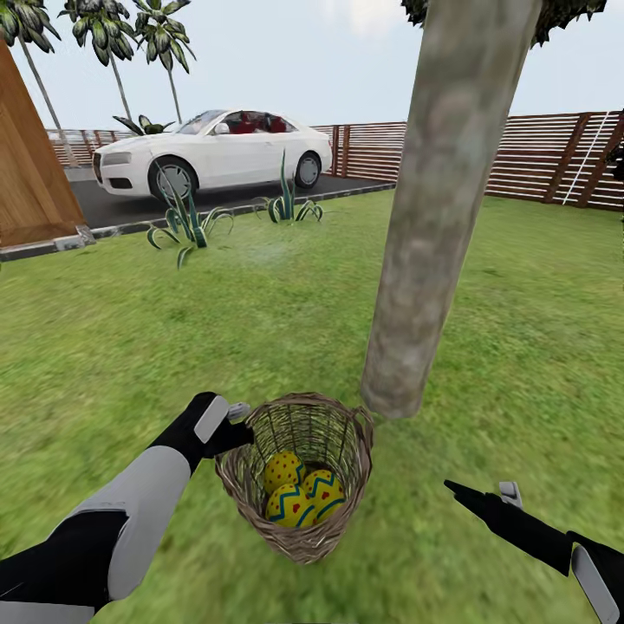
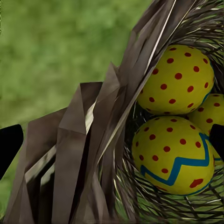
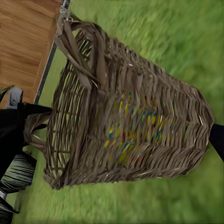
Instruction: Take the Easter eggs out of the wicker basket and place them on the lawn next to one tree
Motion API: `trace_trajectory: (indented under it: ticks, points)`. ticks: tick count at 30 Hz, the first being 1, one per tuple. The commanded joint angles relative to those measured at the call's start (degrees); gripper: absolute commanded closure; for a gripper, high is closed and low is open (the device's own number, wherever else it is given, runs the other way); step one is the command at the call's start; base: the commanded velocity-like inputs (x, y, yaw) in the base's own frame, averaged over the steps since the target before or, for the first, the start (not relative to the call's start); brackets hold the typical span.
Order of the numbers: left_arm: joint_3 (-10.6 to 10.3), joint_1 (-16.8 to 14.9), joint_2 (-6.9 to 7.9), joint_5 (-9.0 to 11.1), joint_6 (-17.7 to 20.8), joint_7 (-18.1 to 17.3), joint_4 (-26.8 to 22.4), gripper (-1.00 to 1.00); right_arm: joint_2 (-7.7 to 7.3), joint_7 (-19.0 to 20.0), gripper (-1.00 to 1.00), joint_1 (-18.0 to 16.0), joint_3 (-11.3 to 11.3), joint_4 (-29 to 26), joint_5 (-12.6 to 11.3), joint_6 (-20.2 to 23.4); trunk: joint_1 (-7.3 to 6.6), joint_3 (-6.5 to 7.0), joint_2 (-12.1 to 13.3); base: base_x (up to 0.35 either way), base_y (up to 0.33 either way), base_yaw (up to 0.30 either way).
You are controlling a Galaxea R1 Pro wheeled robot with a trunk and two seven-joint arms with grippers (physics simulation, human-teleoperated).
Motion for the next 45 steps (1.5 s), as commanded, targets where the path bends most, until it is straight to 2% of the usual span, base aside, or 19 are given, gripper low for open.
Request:
trace_trajectory:
  ticks: [1,14,18,30,32,33,35,36,39,41,42,44,45]
  points:
    - [0.4,0.0,-0.05,1.1,-0.1,0.5,1.2,-1.00,-0.01,0.1,-1.00,0.0,0.0,0.0,-0.3,0.4,-0.02,0.17,0.0,0.000,0.000,0.000]
    - [0.4,0.0,0.00,1.0,0.0,0.5,1.1,-1.00,-0.01,0.0,-1.00,0.0,0.0,0.1,-0.3,0.3,-0.35,3.05,0.2,0.000,0.000,0.000]
    - [0.4,0.0,1.31,1.4,0.0,0.6,0.6,-1.00,0.01,0.0,-1.00,0.0,0.0,0.1,-0.3,0.3,-1.23,3.76,1.8,0.000,0.000,0.000]
    - [1.0,0.0,1.64,1.6,0.0,0.3,0.3,-1.00,0.08,0.0,-1.00,0.0,0.0,0.1,-0.3,0.3,-3.87,5.92,6.6,0.000,0.000,0.000]
    - [1.1,0.0,1.71,1.6,0.0,-0.8,0.3,-1.00,0.08,0.0,-1.00,0.0,0.0,0.1,-0.3,0.3,-4.31,6.28,7.4,0.000,0.000,0.000]
    - [1.1,0.0,1.97,1.7,0.0,-1.9,0.4,-1.00,0.08,0.0,-1.00,0.0,0.0,0.1,-0.3,0.3,-4.53,6.46,7.8,0.000,0.000,0.000]
    - [1.1,0.0,3.10,1.6,0.1,-6.6,0.7,-1.00,0.06,0.0,-1.00,0.0,0.0,0.1,-0.3,0.3,-4.97,6.82,8.6,0.000,0.000,0.000]
    - [1.1,0.0,3.82,1.6,0.1,-10.5,0.9,-1.00,0.07,0.0,-1.00,0.0,0.0,0.1,-0.3,0.3,-5.19,7.00,9.0,0.000,0.000,0.000]
    - [1.0,0.0,5.71,1.5,0.2,-18.8,1.1,-1.00,0.08,0.0,-1.00,0.0,0.0,0.1,-0.3,0.3,-5.84,7.53,10.2,0.000,0.000,0.000]
    - [1.0,0.1,7.08,1.5,0.4,-27.0,1.2,-1.00,0.08,0.0,-1.00,0.0,0.0,0.1,-0.3,0.3,-6.28,7.89,11.0,0.000,0.000,0.000]
    - [1.0,0.1,7.24,1.5,0.4,-28.3,1.3,-1.00,0.08,0.0,-1.00,0.0,0.0,0.1,-0.3,0.3,-6.50,8.07,11.4,0.000,0.000,0.000]
    - [1.0,0.1,7.73,1.5,0.5,-33.6,1.9,-1.00,0.08,-0.1,-1.00,0.0,0.0,0.1,-0.3,0.3,-6.94,8.43,12.2,0.000,0.000,0.000]
    - [1.0,0.1,8.27,1.4,0.5,-37.4,2.7,-1.00,0.08,0.0,-1.00,0.0,0.0,0.1,-0.3,0.3,-7.16,8.61,12.6,0.000,0.000,0.000]
